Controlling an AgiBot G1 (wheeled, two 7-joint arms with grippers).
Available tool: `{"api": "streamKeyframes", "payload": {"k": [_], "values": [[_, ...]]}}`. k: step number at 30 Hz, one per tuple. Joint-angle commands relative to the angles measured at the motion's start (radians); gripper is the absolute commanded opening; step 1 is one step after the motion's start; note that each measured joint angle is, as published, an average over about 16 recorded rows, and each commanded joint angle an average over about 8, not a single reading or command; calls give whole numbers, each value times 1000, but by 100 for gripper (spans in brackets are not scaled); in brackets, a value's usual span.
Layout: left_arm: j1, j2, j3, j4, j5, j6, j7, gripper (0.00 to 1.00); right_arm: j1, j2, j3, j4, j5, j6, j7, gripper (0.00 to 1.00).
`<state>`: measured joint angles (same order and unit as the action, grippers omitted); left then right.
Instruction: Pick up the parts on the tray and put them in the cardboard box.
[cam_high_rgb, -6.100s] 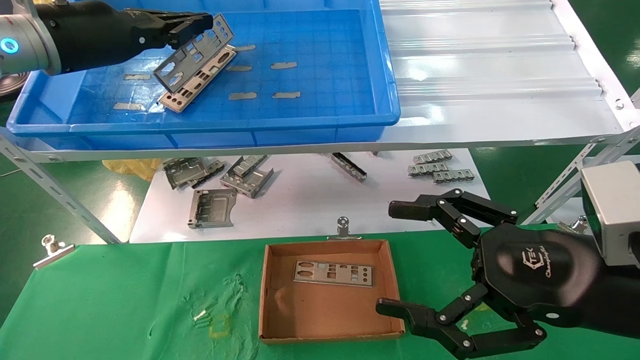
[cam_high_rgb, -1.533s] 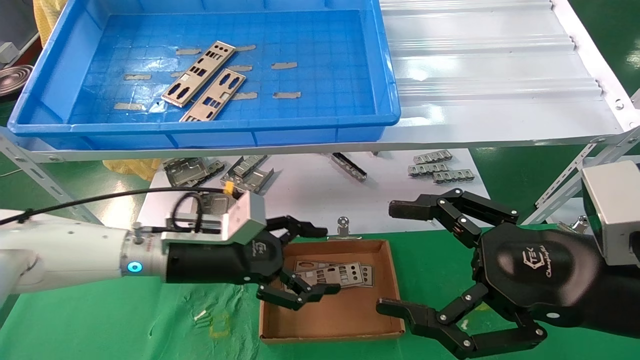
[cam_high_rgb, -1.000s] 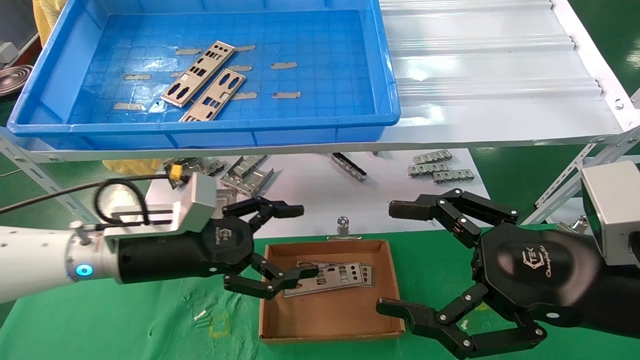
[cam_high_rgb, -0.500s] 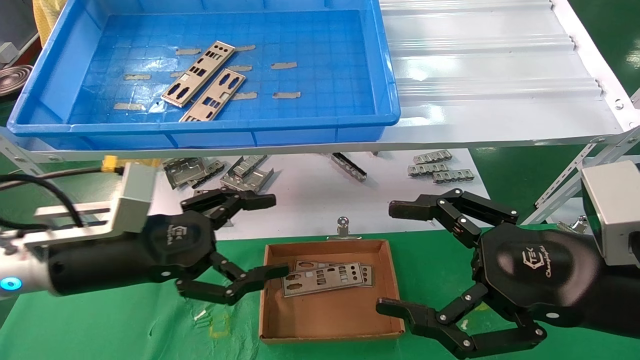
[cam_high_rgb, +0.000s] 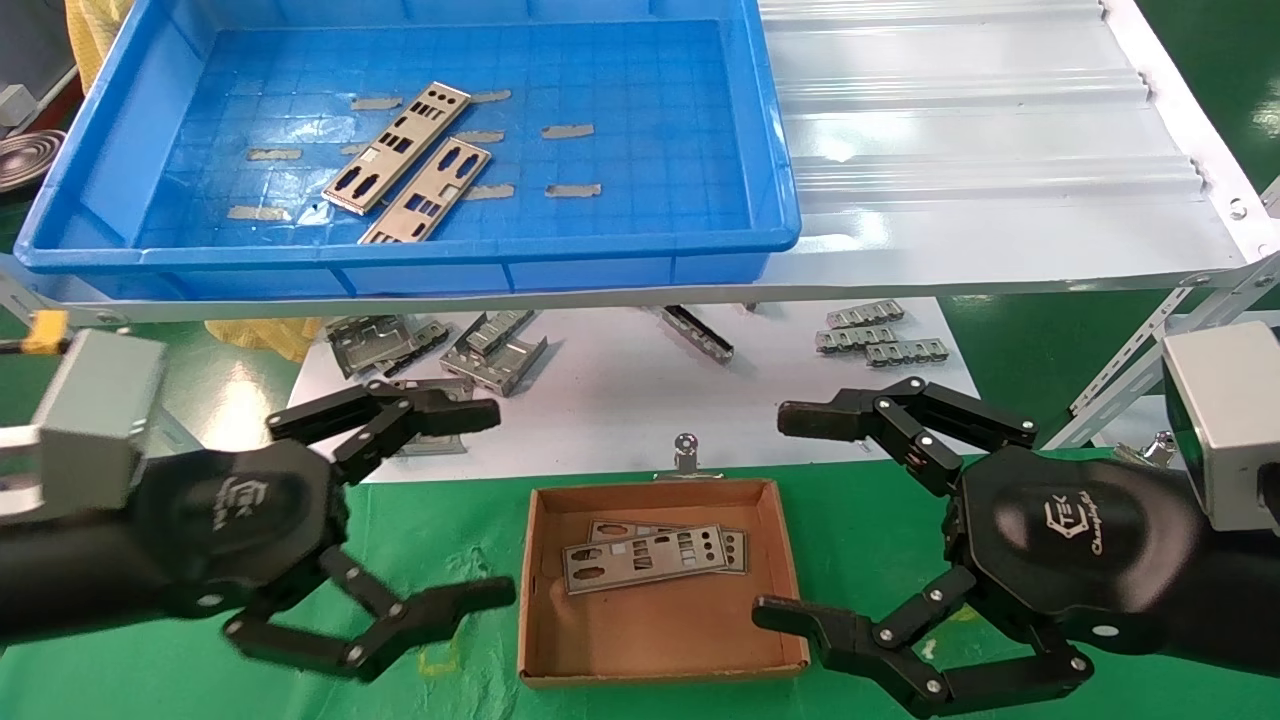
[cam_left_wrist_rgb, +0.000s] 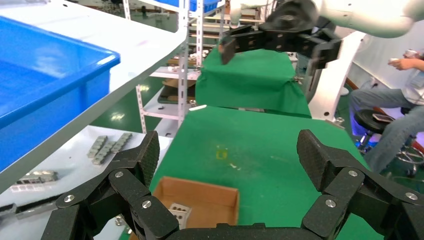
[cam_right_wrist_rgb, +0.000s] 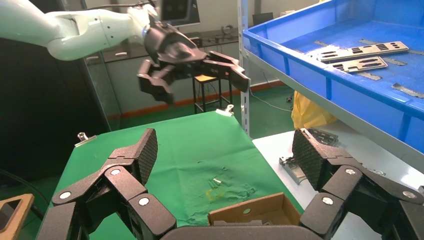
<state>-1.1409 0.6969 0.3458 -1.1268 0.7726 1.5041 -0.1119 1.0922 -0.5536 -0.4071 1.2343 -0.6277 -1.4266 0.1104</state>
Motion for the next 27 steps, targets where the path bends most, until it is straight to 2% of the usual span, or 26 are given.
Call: {"api": "streamKeyframes", "payload": {"k": [1, 11, 27], "values": [[16, -21, -16, -39, -10, -2, -19, 100, 0, 0, 0, 0, 0, 0, 0, 100], [77, -100, -78, -184, -50, -8, -84, 100, 0, 0, 0, 0, 0, 0, 0, 100], [72, -93, -72, -169, -47, -9, -79, 100, 0, 0, 0, 0, 0, 0, 0, 100]]}}
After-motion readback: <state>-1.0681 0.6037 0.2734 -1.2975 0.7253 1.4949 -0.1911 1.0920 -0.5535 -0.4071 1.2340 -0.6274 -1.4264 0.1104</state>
